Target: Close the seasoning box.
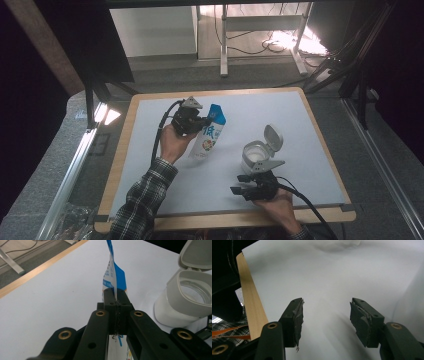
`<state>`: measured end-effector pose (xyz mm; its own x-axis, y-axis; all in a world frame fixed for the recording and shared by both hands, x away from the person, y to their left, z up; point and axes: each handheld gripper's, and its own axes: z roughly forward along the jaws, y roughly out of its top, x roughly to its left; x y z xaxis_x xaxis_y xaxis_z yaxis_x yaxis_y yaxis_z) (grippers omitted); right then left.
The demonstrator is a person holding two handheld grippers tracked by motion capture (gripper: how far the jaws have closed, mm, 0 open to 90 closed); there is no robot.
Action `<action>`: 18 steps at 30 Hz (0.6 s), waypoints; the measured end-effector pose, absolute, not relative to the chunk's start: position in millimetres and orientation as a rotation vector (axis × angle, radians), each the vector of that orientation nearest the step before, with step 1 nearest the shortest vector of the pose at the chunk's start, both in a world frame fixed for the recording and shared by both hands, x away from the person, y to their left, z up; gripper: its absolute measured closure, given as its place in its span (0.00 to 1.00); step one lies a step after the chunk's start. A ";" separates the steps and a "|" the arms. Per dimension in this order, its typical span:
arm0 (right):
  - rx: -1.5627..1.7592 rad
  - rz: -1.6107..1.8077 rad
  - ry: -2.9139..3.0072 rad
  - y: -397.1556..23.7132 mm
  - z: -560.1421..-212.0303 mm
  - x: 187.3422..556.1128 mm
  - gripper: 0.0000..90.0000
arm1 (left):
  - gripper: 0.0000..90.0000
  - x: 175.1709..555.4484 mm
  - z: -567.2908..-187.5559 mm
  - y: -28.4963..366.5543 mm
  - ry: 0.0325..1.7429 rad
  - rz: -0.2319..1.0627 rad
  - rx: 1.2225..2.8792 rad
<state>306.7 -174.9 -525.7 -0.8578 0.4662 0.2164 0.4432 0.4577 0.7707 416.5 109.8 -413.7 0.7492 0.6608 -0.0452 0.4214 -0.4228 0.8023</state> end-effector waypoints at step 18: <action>0.875 1.378 2.629 -195.9 -525.4 306.3 0.49 | 0.99 433.8 -420.8 125.8 0.878 0.419 1.985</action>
<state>306.3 -195.9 -525.4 -0.8391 0.5011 0.2116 0.4592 0.4441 0.7694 433.8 125.8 -420.8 0.6904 0.7220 -0.0465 0.4177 -0.3453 0.8404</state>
